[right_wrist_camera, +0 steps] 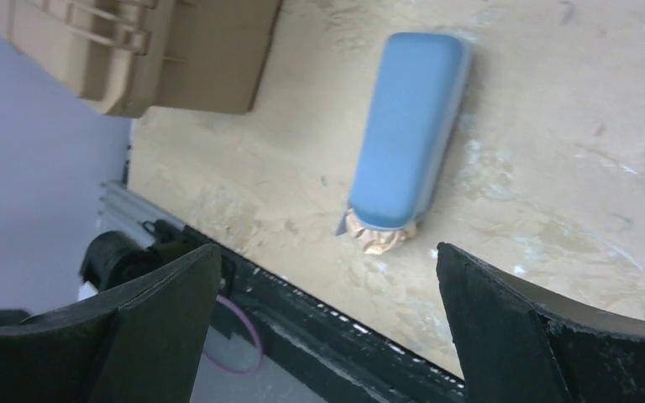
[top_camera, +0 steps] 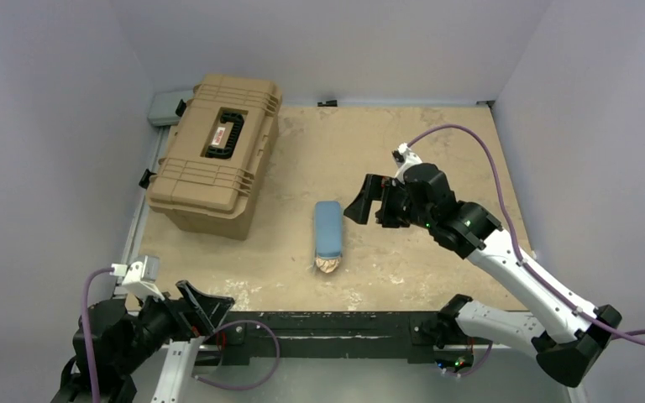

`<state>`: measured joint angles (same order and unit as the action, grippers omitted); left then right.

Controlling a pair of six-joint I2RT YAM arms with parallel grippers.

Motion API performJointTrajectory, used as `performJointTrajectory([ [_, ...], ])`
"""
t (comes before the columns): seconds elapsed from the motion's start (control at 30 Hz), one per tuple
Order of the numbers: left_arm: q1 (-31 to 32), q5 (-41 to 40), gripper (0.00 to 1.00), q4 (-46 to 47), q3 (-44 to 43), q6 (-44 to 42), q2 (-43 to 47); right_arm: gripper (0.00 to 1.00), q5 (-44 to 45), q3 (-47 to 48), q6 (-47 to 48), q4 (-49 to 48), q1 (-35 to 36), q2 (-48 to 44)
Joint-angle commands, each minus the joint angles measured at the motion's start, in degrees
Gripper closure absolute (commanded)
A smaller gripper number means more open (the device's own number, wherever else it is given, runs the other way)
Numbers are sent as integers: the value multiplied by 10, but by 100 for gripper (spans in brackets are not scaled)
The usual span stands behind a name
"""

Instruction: Open the umbrella

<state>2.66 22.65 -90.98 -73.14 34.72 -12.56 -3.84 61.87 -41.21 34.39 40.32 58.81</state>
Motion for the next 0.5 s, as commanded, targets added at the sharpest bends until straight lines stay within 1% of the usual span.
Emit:
performJointTrajectory([
  [0.0,-17,33,1,-51,-7,-51,-20,1,65,-21,-5,33,-3,-22],
  [0.07,-25,40,1,-43,-10,-59,-29,1,74,-23,-3,43,-2,-21],
  [0.13,-26,45,1,-37,0,-57,-40,2,62,-25,24,57,-3,-17],
  [0.23,-58,73,1,-25,13,-54,-49,2,53,-28,49,82,-2,2],
  [0.33,-75,68,1,-26,20,-66,-58,3,40,-48,64,59,-2,12],
  [0.47,-79,55,1,-34,38,-63,-78,4,-8,-54,80,44,-3,53],
])
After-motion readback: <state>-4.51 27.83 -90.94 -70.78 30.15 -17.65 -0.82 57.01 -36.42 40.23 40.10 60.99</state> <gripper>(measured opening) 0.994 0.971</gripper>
